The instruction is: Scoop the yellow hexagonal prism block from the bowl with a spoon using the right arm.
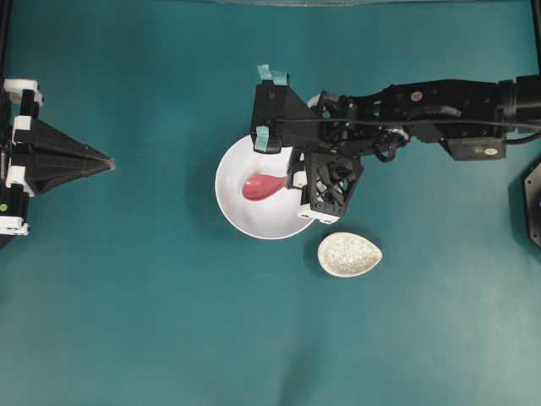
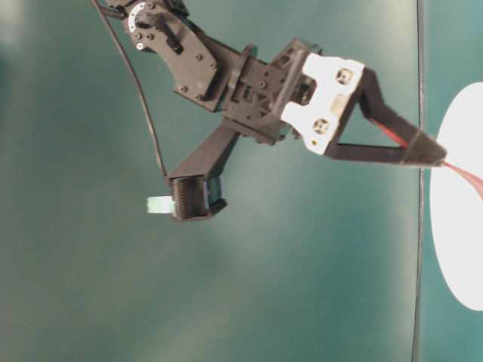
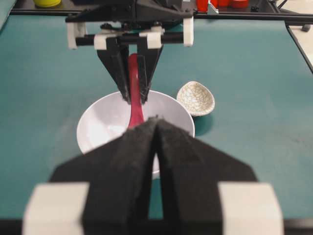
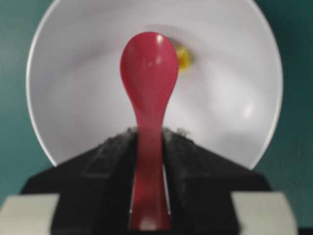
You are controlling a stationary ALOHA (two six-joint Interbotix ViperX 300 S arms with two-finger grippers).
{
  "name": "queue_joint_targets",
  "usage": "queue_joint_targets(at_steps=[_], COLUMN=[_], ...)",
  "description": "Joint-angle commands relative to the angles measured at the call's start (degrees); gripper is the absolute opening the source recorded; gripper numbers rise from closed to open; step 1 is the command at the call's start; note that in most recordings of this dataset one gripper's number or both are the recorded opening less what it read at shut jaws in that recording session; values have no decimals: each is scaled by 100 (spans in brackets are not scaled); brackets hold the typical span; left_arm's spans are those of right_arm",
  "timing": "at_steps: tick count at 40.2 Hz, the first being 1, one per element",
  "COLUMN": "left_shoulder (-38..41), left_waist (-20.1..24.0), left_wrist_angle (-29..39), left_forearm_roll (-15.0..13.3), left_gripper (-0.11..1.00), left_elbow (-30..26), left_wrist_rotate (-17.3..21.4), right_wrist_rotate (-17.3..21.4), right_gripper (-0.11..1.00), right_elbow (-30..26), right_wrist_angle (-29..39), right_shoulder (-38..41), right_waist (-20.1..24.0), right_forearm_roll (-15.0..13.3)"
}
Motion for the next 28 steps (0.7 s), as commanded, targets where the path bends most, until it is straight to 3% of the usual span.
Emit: queue_joint_targets(at_steps=[1, 13, 28], left_shoulder=[18, 18, 18], left_waist=[0, 0, 0], left_wrist_angle=[-18, -26, -26], left_forearm_roll=[18, 18, 18], left_gripper=[0, 0, 0], left_elbow=[-53, -53, -53], left_wrist_rotate=[9, 9, 18], right_wrist_rotate=[0, 62, 132], right_gripper=[24, 24, 24], right_elbow=[-167, -149, -88], right_wrist_angle=[-26, 97, 809], right_shoulder=[-308, -694, -932], right_waist=[0, 0, -26], right_forearm_roll=[-18, -70, -79])
